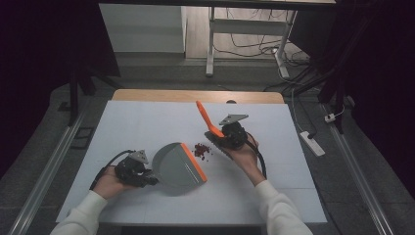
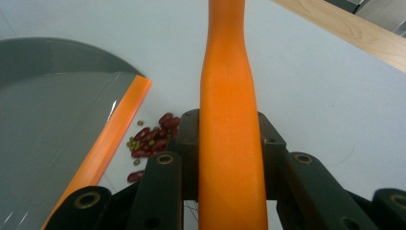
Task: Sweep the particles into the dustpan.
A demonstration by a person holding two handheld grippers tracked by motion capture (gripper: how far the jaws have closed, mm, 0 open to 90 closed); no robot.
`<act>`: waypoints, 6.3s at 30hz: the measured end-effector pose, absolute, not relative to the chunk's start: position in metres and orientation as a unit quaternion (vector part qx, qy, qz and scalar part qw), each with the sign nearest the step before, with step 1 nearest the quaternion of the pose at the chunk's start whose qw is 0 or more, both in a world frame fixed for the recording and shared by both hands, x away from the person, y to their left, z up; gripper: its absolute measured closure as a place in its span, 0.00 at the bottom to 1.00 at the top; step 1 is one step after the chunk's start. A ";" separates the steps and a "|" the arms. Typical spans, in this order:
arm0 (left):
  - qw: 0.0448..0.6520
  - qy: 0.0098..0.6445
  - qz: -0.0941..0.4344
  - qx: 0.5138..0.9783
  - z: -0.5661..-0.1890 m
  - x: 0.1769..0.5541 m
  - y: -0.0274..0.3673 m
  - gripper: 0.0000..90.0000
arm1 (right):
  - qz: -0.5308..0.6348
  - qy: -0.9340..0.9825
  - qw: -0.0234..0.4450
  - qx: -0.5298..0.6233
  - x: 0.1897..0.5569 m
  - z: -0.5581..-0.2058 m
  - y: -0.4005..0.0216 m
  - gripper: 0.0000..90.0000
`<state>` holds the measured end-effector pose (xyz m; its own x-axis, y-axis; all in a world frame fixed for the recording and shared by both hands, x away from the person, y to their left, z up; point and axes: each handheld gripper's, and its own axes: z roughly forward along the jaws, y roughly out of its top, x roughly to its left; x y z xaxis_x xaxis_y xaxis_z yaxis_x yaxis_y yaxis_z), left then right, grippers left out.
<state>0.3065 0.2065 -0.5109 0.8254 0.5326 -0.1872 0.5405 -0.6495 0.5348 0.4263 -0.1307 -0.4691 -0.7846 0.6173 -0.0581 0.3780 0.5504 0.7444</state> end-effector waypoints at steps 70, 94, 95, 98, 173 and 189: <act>0.284 0.292 -0.012 0.913 -0.515 0.308 0.204 0.68 | 0.344 0.889 0.119 0.279 0.434 -0.495 -0.084 0.78; 0.277 0.293 -0.013 0.915 -0.518 0.308 0.201 0.68 | 0.408 0.883 0.087 0.216 0.384 -0.474 -0.050 0.78; 0.276 0.293 -0.014 0.915 -0.518 0.308 0.201 0.68 | 0.413 0.879 0.094 0.220 0.384 -0.469 -0.054 0.78; 0.275 0.293 -0.015 0.916 -0.519 0.308 0.201 0.68 | 0.423 0.868 0.114 0.235 0.390 -0.459 -0.068 0.78; 0.278 0.290 -0.015 0.916 -0.519 0.303 0.199 0.68 | 0.340 0.875 0.145 0.312 0.414 -0.495 -0.096 0.78; 0.275 0.290 -0.014 0.916 -0.521 0.303 0.199 0.68 | 0.430 0.853 0.052 0.291 0.391 -0.469 -0.085 0.78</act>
<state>0.3035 0.1986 -0.5205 0.8313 0.5242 -0.1849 0.5394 -0.6803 0.4962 0.3905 -0.0848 -0.4693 -0.8256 0.5407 0.1614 0.4512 0.4608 0.7643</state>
